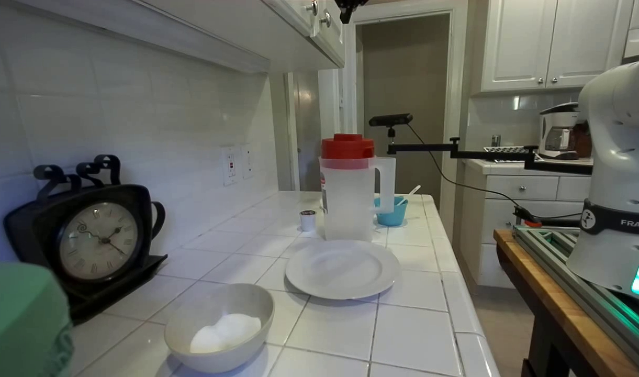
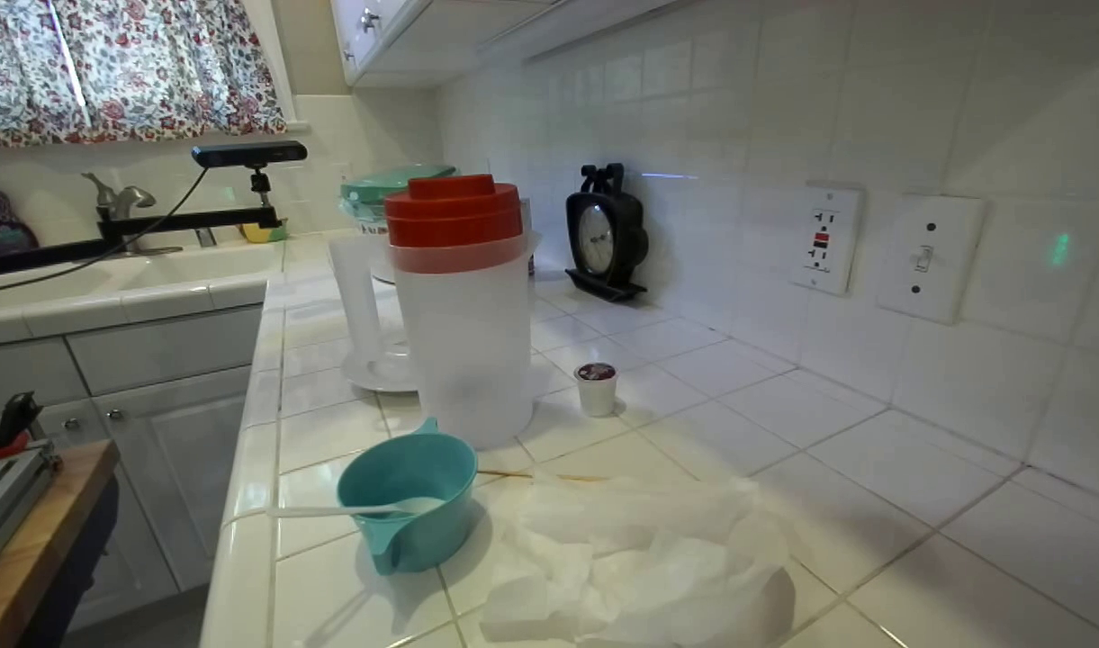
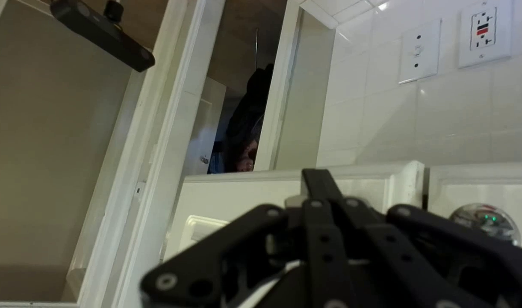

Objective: Open the cabinet door on the right

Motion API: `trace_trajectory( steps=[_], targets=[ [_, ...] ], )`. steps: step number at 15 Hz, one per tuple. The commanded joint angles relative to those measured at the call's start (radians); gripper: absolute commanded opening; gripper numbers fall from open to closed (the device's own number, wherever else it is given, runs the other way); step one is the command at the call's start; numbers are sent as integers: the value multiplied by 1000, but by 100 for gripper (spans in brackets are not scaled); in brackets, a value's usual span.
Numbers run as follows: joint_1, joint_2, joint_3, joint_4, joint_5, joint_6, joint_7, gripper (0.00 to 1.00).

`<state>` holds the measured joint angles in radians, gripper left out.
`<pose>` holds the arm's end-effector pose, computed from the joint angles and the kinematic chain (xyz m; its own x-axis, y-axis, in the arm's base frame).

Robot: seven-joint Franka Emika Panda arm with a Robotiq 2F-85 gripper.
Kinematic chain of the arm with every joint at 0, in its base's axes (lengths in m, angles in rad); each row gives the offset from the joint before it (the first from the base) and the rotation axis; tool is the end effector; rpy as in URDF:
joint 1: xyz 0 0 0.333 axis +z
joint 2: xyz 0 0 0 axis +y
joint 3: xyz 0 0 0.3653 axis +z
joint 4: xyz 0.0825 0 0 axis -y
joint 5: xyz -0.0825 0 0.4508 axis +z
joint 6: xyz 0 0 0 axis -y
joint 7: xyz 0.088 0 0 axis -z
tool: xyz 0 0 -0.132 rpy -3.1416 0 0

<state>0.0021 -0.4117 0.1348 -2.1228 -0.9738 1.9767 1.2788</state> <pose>0.5160 0.0104 0.6544 0.4314 -0.3488 0.8320 -0.8019 -0.5708 0.1765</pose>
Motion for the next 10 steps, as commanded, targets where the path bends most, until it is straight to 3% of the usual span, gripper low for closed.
trace_trajectory(
  steps=[1,2,4,10],
  targets=[
    [8,-19,-4,5,-9,-3,-18,2],
    [7,-14,-4,14,-9,-3,-19,26],
    [2,0,0,27,-20,-4,-11,30],
    [-5,55,1,77,-54,-5,9,72]
  ],
)
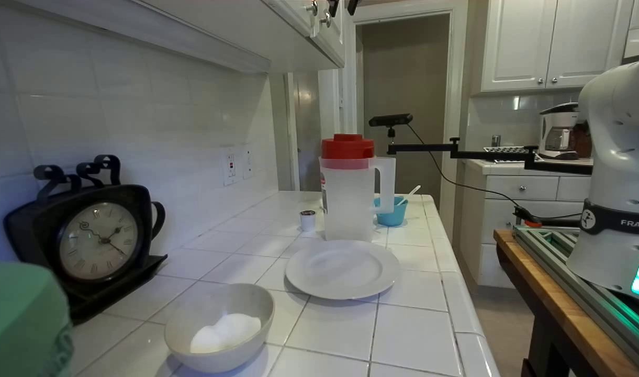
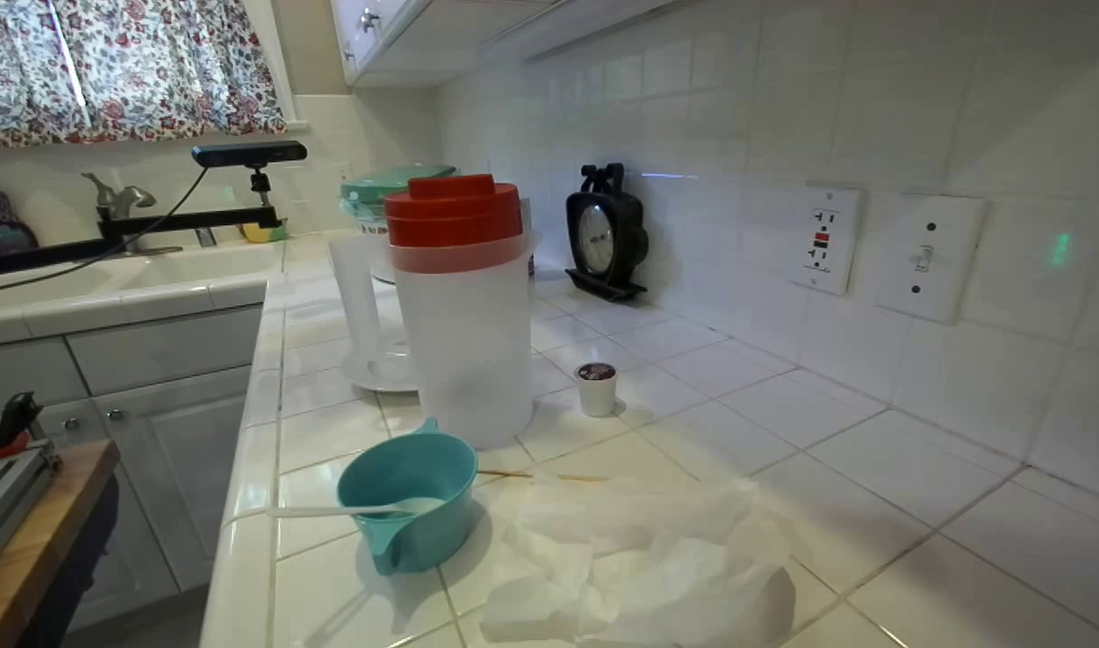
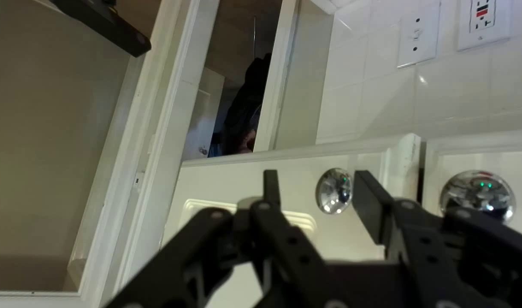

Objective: Open the cabinet door on the right

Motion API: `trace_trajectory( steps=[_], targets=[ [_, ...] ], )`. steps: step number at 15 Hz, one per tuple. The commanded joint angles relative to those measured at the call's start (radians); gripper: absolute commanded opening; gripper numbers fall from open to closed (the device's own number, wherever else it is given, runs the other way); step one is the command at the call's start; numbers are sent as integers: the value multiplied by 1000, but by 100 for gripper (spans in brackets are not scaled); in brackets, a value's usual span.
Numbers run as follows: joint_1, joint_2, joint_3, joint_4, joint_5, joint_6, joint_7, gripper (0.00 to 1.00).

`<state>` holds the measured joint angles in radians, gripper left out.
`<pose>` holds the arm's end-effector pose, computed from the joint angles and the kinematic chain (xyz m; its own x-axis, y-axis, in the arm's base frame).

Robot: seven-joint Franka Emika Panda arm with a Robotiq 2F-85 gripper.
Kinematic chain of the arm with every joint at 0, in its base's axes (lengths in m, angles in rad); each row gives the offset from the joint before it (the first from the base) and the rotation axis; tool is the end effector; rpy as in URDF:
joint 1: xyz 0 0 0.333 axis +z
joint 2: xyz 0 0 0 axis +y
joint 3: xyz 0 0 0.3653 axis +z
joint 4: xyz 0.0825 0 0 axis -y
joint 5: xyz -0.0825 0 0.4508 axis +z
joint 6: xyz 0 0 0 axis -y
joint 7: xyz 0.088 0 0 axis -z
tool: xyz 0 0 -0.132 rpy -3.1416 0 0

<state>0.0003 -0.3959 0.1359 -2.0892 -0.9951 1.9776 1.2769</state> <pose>0.5229 0.0106 0.6673 0.4174 -0.3315 0.8461 -0.8020 -0.5722 0.1714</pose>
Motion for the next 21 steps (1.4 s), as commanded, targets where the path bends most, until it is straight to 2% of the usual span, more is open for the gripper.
trace_trajectory(
  steps=[1,3,5,6,7,8,9,13,18,20,21],
  targets=[
    [-5,52,0,55,-39,-8,12,71],
    [-5,77,-5,78,-42,-6,11,68],
    [-6,99,-9,98,-45,-9,11,55],
    [-5,104,-9,106,-45,-11,10,53],
    [-6,107,-10,110,-46,-12,12,56],
    [-7,111,-10,115,-47,-12,12,50],
    [-6,113,-11,118,-46,-15,11,52],
    [-6,113,-12,114,-46,-19,11,42],
    [-10,116,-25,109,-45,-32,10,46],
    [-10,116,-25,107,-46,-35,13,44],
    [-10,117,-25,107,-46,-35,14,22]
  ],
)
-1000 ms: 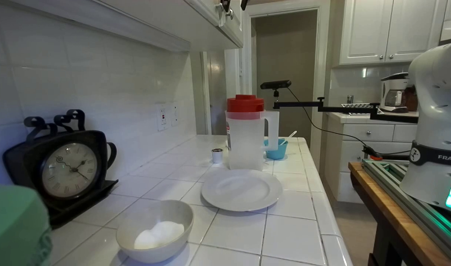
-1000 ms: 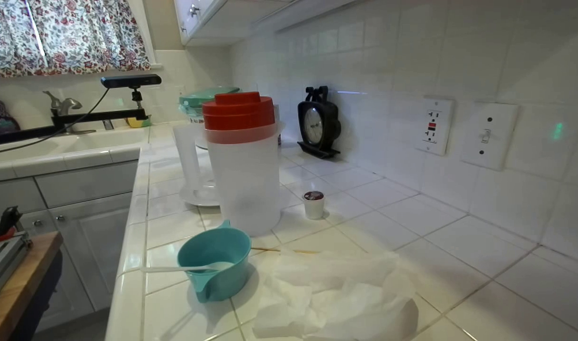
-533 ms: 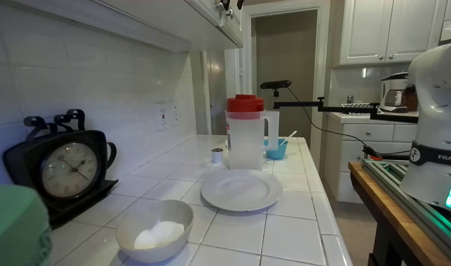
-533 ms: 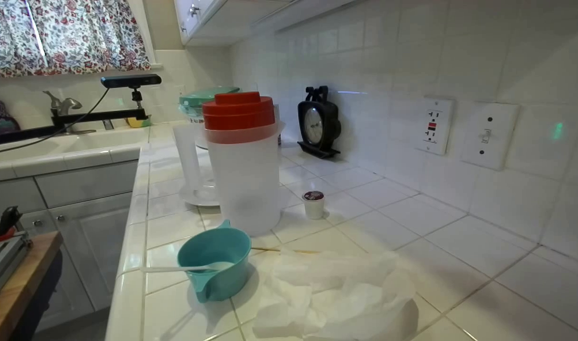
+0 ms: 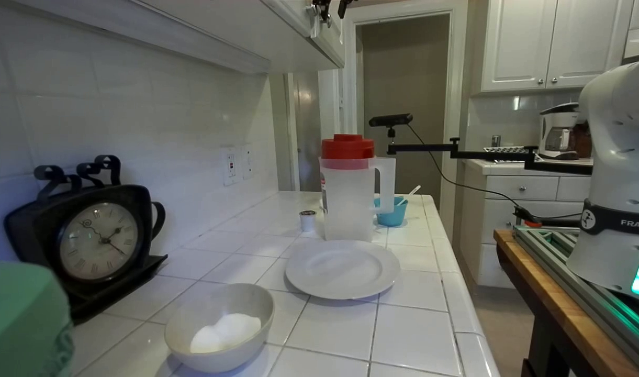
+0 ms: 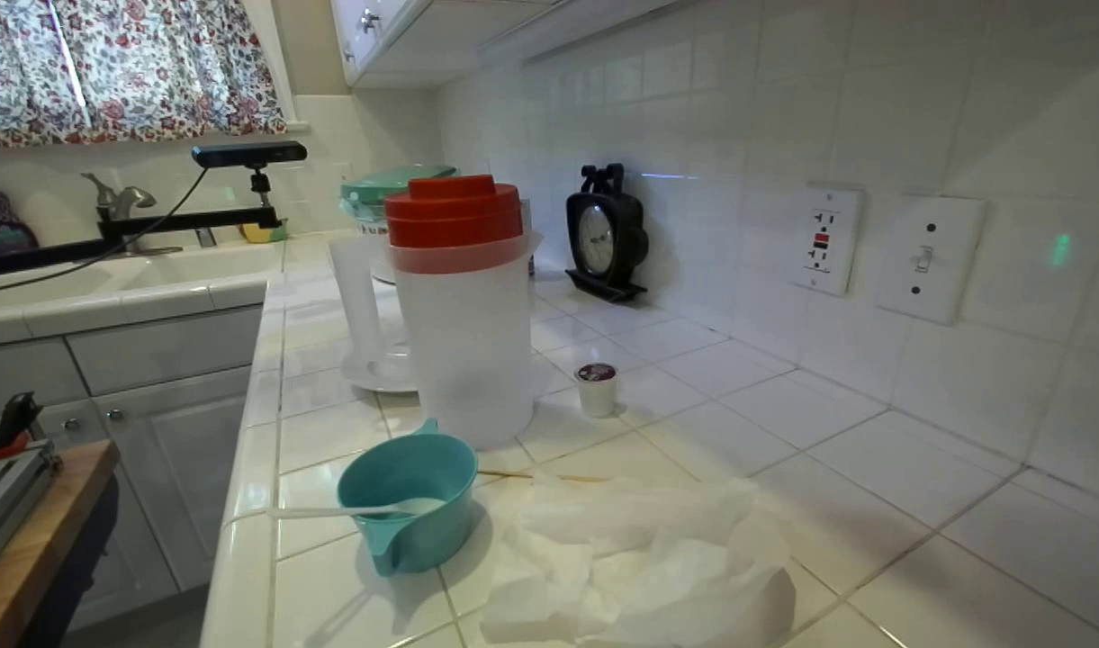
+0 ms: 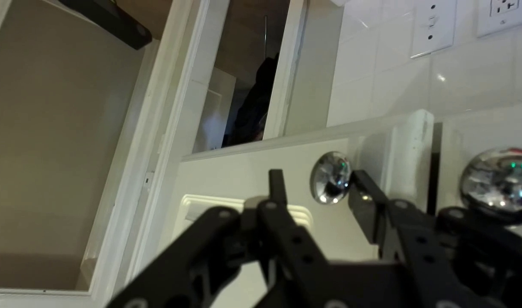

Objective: Open the cabinet door on the right

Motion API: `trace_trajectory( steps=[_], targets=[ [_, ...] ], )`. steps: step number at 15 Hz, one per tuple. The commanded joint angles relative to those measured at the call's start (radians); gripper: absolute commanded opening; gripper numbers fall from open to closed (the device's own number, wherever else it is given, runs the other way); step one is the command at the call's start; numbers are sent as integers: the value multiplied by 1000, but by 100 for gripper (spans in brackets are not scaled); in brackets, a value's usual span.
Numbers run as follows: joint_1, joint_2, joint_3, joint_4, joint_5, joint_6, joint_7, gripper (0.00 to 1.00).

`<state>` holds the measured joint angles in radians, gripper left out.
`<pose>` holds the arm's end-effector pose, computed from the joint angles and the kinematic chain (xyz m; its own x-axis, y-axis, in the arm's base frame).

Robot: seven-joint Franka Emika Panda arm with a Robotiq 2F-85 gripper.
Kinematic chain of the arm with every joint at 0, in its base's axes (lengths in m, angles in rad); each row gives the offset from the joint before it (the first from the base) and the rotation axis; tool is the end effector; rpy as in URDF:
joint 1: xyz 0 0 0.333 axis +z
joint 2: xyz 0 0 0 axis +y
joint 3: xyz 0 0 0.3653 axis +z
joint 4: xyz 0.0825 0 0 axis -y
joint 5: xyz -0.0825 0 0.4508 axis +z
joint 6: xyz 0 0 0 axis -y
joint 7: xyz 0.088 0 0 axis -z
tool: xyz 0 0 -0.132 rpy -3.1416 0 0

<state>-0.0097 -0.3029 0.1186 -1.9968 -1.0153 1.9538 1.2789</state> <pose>0.5558 -0.0068 0.6712 0.4111 -0.3435 0.8444 -0.8232 -0.5377 0.1822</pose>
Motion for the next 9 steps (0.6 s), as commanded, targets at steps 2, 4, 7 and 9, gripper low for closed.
trace_trajectory(
  steps=[2,4,7,9],
  targets=[
    [1,24,-7,15,-26,-8,12,15],
    [3,29,-4,17,-26,2,14,0],
    [6,27,-2,15,-25,2,24,5],
    [8,21,-3,10,-23,3,23,4]
  ],
)
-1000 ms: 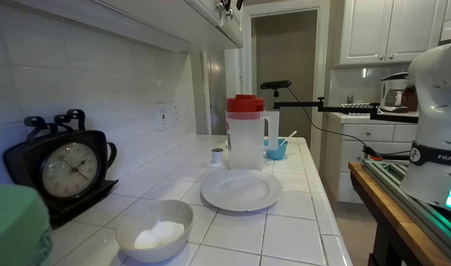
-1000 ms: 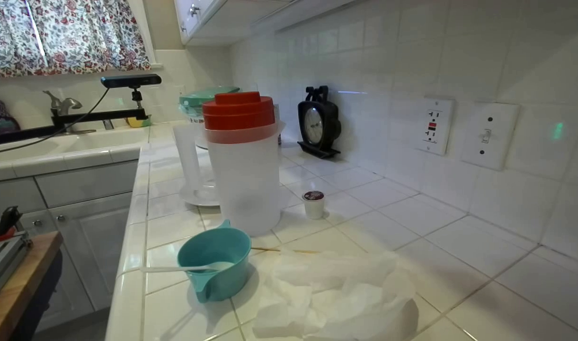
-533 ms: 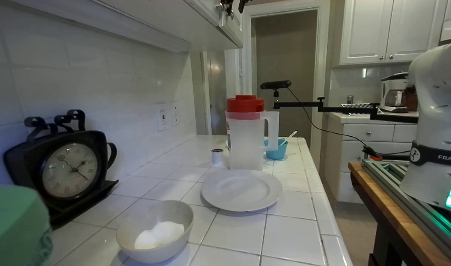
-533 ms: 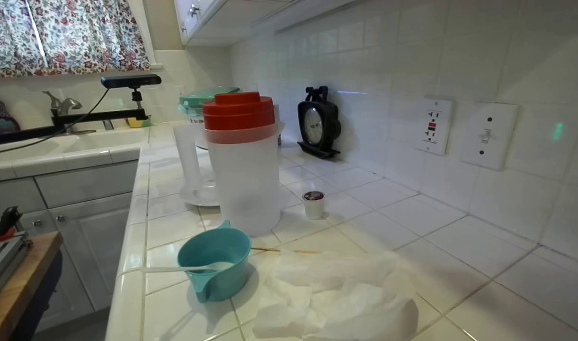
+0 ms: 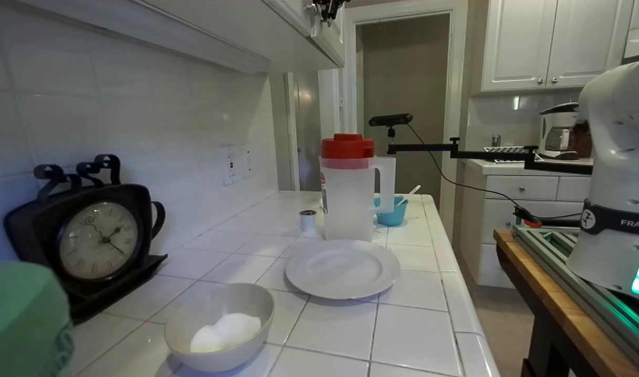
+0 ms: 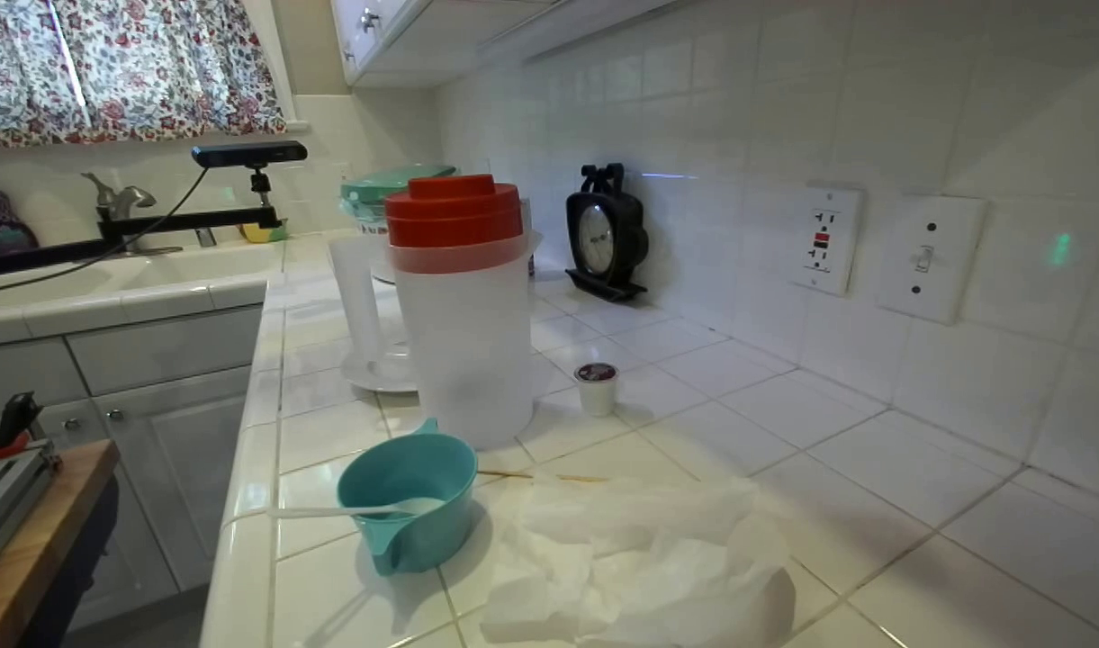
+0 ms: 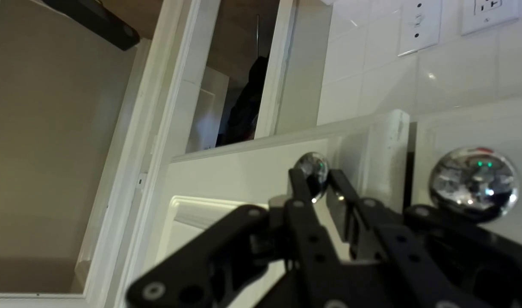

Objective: Open the cabinet door on the right

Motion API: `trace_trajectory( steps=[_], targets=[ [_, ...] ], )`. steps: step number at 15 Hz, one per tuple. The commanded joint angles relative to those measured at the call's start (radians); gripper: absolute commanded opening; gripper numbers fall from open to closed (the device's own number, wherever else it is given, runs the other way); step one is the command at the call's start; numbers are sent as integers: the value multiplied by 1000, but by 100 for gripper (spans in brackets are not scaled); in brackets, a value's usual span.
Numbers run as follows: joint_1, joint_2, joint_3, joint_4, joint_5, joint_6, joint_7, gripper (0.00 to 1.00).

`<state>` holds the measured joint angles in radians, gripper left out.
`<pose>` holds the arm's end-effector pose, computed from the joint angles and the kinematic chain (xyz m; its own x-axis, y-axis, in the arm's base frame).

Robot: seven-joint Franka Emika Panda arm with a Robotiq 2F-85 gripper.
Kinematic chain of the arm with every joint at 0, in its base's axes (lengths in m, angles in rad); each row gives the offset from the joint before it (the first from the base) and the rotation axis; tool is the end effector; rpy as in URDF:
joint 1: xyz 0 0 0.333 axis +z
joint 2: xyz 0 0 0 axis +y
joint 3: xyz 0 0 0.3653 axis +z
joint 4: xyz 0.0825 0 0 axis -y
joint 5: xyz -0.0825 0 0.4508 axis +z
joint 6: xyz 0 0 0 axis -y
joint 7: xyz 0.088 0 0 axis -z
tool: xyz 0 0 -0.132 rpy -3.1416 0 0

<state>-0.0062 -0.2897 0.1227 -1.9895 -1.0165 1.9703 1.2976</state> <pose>0.5620 -0.0001 0.6691 0.4016 -0.3457 0.8481 -0.8192 -0.5495 0.1639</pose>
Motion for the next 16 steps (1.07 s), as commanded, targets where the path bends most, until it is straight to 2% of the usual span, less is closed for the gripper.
trace_trajectory(
  steps=[1,16],
  targets=[
    [5,3,-7,0,-20,-14,1,4],
    [14,-94,-9,-88,-7,-21,-34,4]
  ],
)
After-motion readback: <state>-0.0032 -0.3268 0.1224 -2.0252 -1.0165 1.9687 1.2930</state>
